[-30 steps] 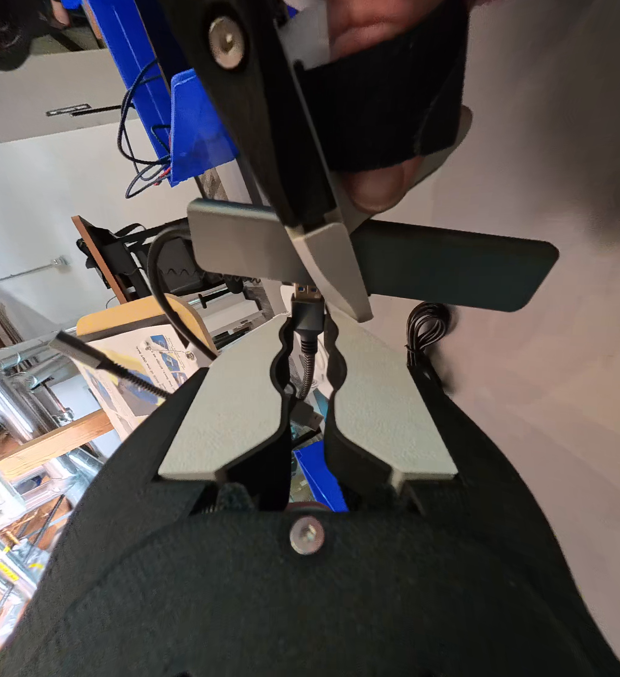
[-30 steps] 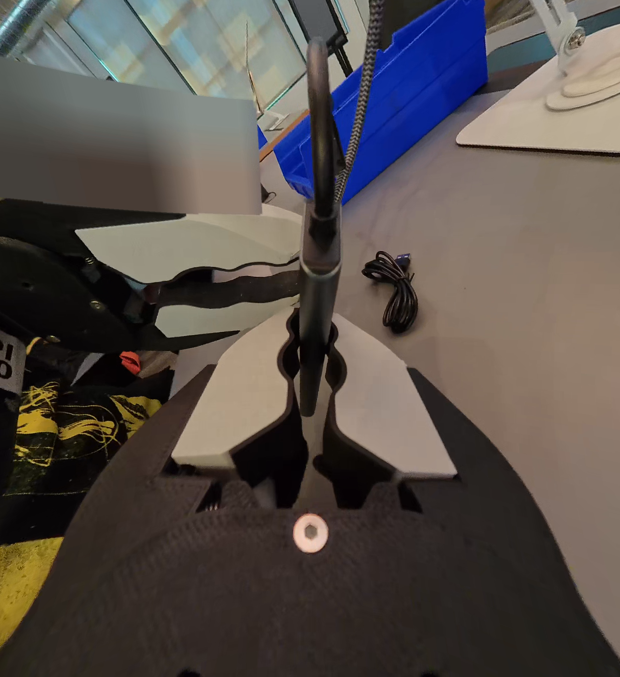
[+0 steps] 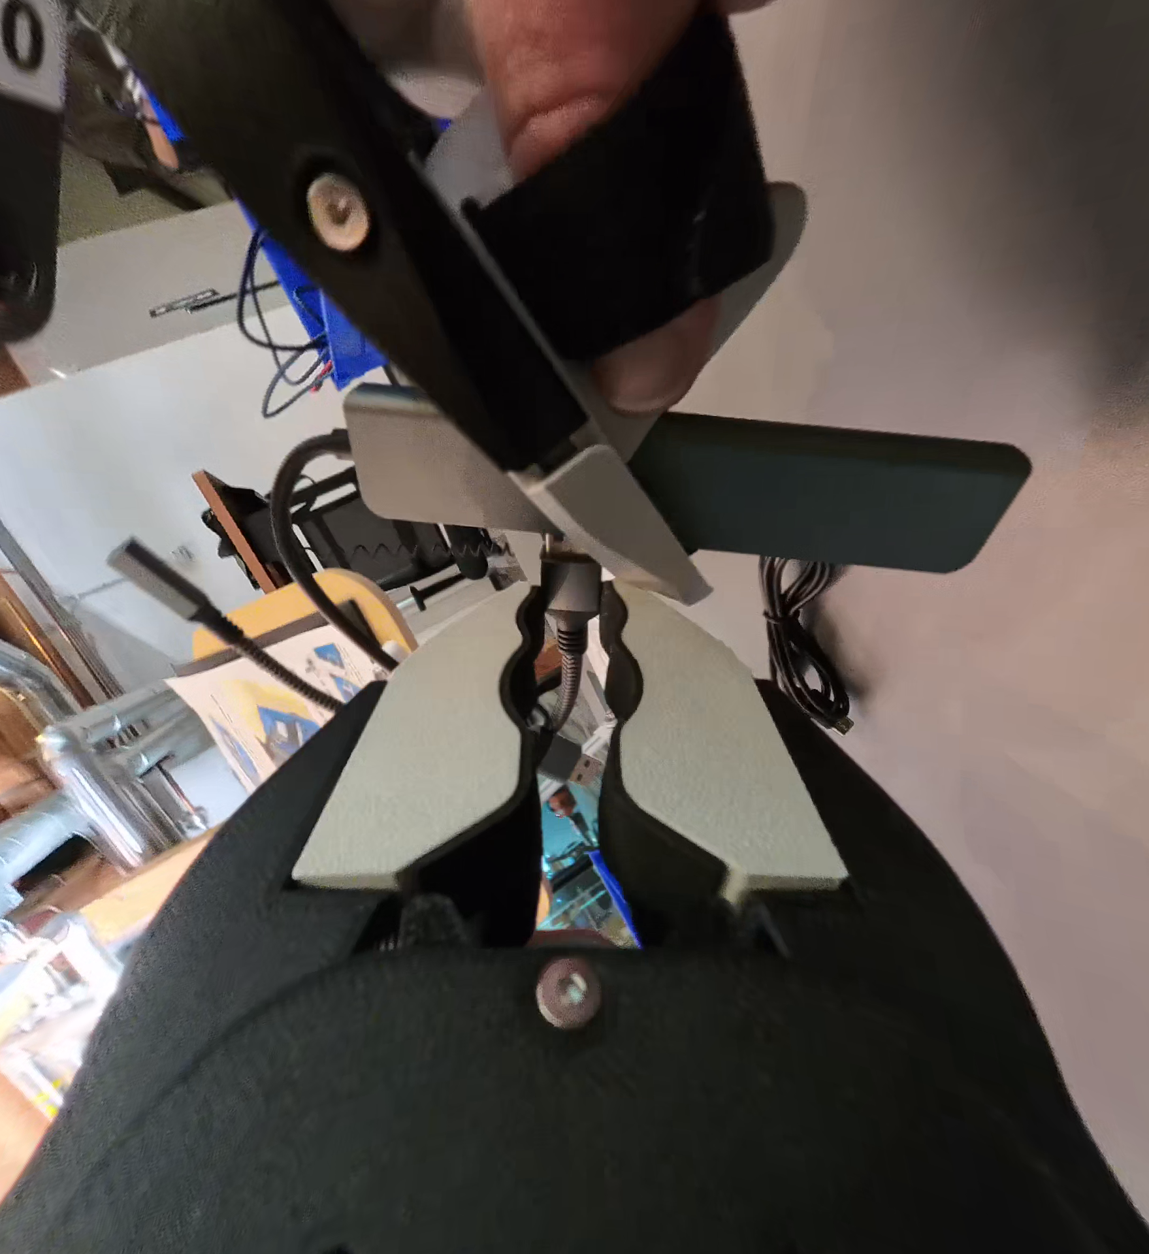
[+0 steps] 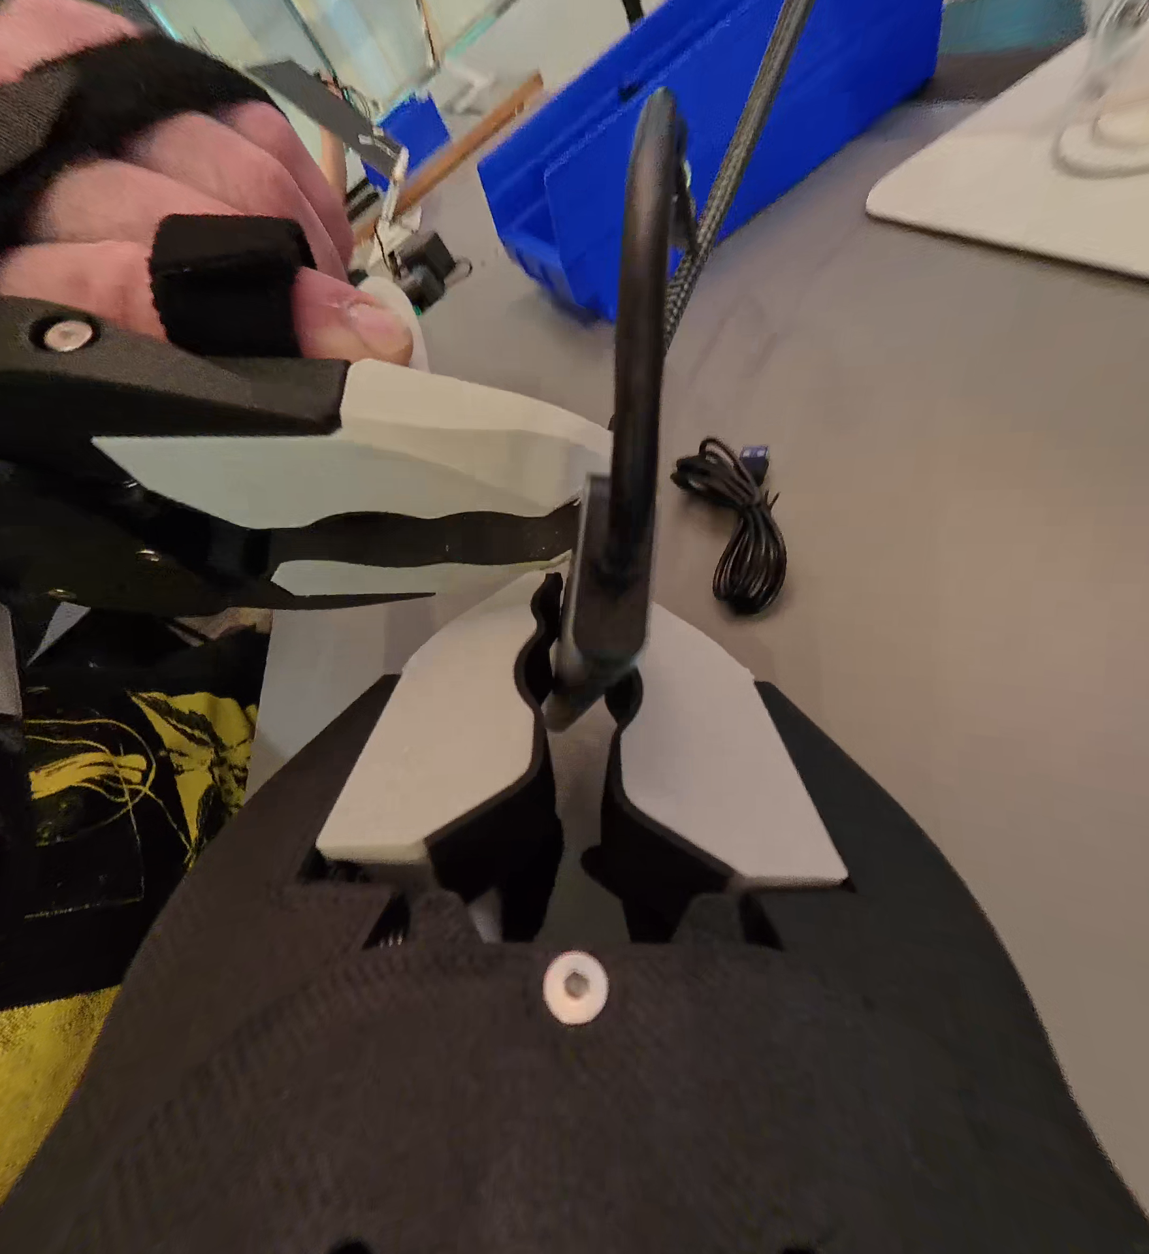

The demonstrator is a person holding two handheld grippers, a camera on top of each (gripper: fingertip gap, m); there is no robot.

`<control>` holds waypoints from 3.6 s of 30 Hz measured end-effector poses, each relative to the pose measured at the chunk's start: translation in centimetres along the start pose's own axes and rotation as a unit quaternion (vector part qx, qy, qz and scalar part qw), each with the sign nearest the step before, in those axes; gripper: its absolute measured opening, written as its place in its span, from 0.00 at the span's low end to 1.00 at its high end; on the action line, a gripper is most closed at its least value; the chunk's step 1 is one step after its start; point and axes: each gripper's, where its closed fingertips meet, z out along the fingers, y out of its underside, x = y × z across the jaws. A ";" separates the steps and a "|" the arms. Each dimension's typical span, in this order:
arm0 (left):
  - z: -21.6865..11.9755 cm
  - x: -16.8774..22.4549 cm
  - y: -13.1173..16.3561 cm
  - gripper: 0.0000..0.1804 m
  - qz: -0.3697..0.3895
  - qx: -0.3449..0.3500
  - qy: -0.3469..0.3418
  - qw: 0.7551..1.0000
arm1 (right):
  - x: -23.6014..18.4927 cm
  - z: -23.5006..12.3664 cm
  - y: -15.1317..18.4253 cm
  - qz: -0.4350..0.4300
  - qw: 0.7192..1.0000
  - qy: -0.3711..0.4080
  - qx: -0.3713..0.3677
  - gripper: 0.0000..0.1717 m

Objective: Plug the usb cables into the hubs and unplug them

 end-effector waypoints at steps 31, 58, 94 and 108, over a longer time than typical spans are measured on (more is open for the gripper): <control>-0.2 1.0 -0.5 0.06 -0.035 -0.002 -0.001 0.999 | 0.5 -1.7 -0.5 -0.016 0.999 0.036 -0.004 0.06; -1.5 -0.5 1.0 0.05 -0.095 0.076 -0.045 0.992 | -1.5 -3.1 -1.8 0.001 0.995 -0.085 0.044 0.06; -2.4 0.0 1.5 0.04 -0.153 0.076 -0.046 0.984 | -1.8 -2.6 -1.9 -0.022 0.995 -0.083 0.051 0.06; -5.0 5.2 -0.2 0.25 -0.427 0.181 0.132 0.876 | -2.0 -5.9 -5.2 0.011 0.970 -0.147 0.192 0.06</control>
